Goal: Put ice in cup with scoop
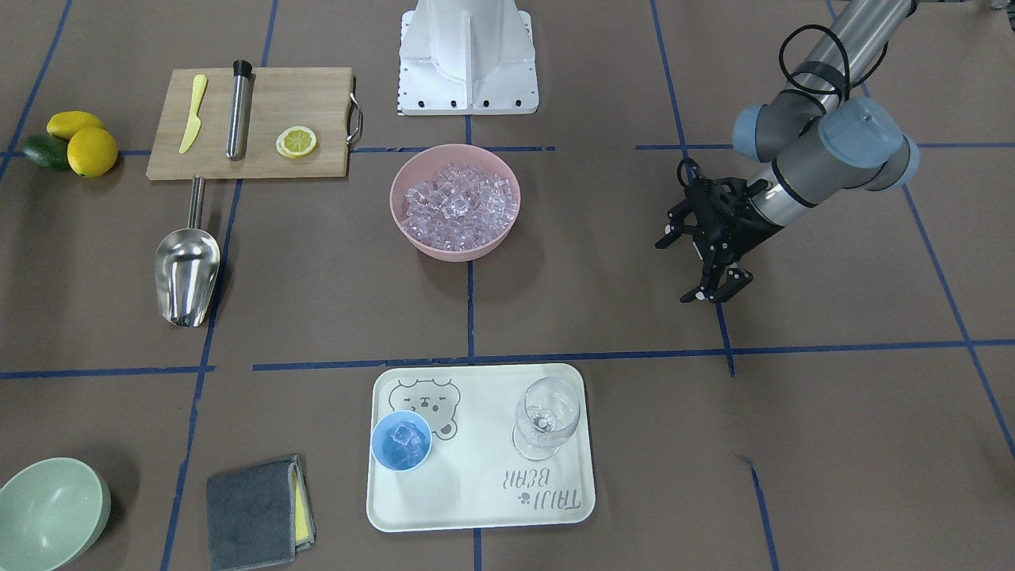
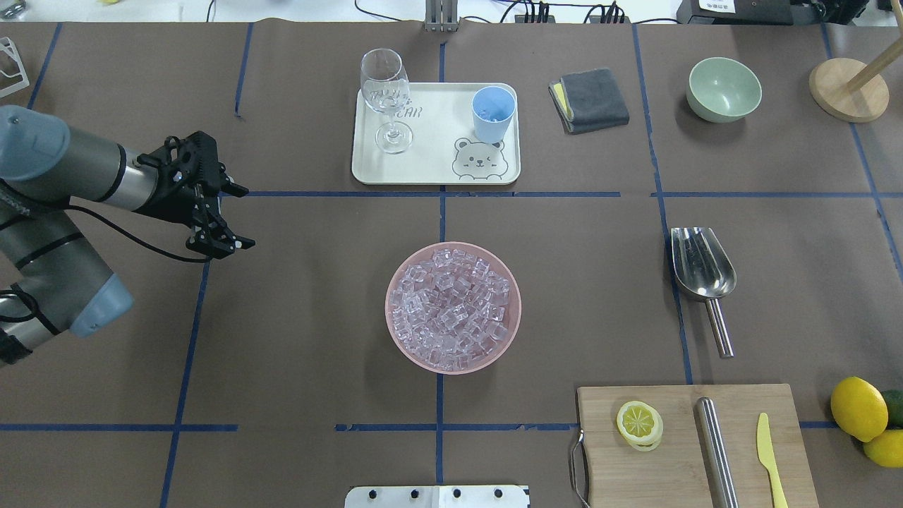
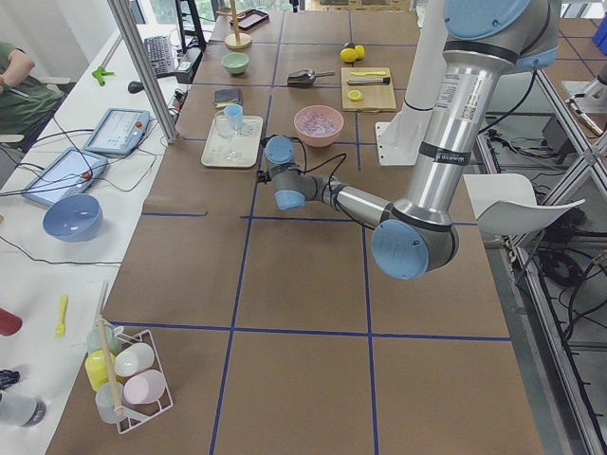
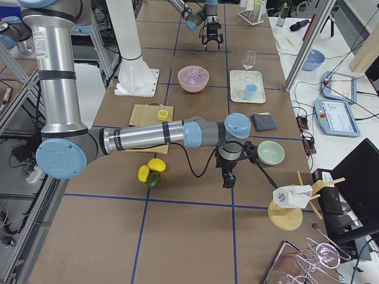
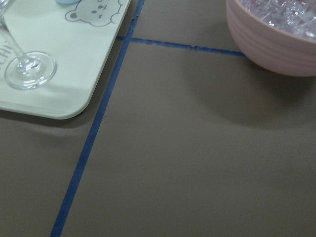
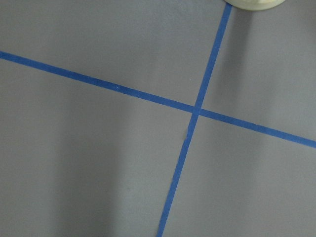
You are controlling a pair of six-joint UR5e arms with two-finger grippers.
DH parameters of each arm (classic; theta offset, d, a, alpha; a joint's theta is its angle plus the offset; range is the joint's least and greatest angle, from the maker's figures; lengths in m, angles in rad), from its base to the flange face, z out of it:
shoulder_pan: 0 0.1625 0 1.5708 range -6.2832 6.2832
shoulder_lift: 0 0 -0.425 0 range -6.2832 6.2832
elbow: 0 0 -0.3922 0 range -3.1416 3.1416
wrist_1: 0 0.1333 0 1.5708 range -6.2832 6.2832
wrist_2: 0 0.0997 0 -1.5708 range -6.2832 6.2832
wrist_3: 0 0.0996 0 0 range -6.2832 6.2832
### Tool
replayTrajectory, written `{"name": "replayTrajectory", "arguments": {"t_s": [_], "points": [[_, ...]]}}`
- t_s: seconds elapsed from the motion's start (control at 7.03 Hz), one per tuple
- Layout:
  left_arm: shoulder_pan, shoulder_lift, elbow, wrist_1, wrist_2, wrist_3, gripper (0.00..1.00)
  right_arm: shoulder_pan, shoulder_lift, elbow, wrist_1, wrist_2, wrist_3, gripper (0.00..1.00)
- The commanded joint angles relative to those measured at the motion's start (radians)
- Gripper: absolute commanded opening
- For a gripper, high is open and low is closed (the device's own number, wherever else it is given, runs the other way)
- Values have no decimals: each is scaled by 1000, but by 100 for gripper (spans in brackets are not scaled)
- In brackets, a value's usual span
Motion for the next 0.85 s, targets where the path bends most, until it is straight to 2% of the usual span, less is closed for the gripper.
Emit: {"name": "replayTrajectory", "arguments": {"t_s": [0.0,0.14,0.43,0.57,0.71], "points": [[-113,-5,0,95,47,23,100,34,-27,-1,0,19,-30,100],[-150,-4,-1,81,152,41,100,34,-25,-1,0,19,-30,100],[-185,9,10,90,161,62,100,34,-25,-1,0,19,-30,100],[-219,25,13,128,156,48,100,34,-22,-2,0,16,-28,100],[-276,24,20,223,153,28,100,34,-21,-4,0,13,-28,100]]}}
